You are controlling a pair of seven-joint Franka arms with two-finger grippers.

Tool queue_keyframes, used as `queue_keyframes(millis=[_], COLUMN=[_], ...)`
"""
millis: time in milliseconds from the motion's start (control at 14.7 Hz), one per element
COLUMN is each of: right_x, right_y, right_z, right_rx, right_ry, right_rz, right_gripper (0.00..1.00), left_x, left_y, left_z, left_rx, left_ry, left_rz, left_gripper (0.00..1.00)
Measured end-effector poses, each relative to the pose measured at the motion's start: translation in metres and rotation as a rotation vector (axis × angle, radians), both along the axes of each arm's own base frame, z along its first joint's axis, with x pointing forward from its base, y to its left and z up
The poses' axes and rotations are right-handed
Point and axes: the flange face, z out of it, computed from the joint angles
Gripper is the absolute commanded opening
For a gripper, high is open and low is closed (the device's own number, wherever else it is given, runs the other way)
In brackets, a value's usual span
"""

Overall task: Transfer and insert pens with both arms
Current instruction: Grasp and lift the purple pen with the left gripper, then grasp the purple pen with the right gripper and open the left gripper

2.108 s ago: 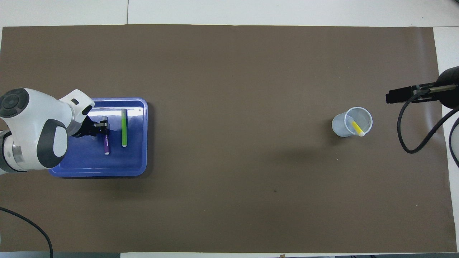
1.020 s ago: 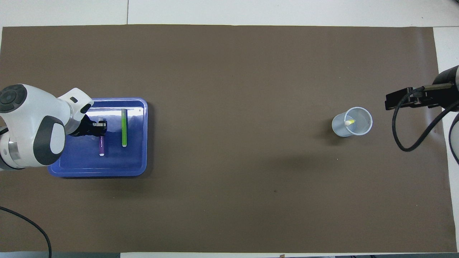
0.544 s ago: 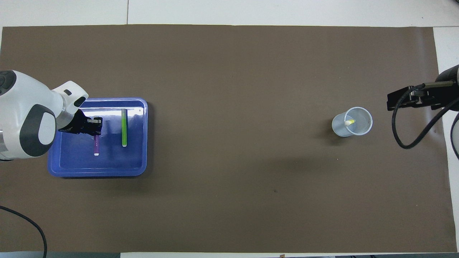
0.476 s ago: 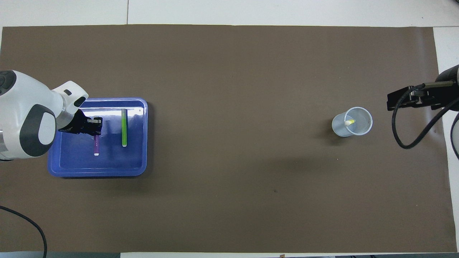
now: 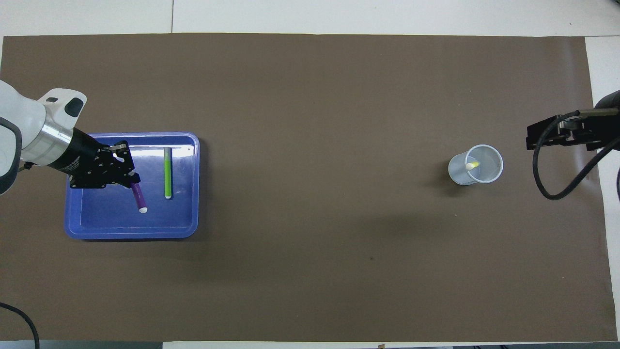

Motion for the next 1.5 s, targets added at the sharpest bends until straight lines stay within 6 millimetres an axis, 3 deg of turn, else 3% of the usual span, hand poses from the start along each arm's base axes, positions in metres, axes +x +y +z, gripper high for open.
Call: queue_keyframes(millis=[272,612,748,952,1224,1496], right_x=[-0.001,-0.003,-0.004,-0.012,-0.034,-0.046], right_y=[0.023,0.082,0.107,0.144,0.196,0.219], right_z=[0.001,0.009,0.009,-0.003,-0.017,-0.026], right_rx=[0.147,0.419,0.527,0.629,0.689,0.691], right_ry=[0.008,0.021,0.014,-0.005,-0.03,-0.055], right_rz=[-0.036,-0.094,-0.12,-0.13,-0.15,-0.152], right_gripper=[1.0,1.0,1.0,1.0,1.0,1.0], left_x=[-0.022,-0.032,-0.033,-0.041,-0.081,-0.115], left_y=[-0.06,-0.134,-0.156,-0.172,-0.214,-0.238], left_z=[0.053,0.083,0.085,0.077,0.065,0.052], left_rx=[-0.09,-0.206,-0.285,-0.393,-0.445,-0.466], left_ry=[0.133,0.34,0.427,0.517,0.517,0.518], left_rz=[0.389,0.77,0.878,0.982,1.029,1.058], left_gripper=[0.0,0.0,0.0,0.0,0.0,0.0])
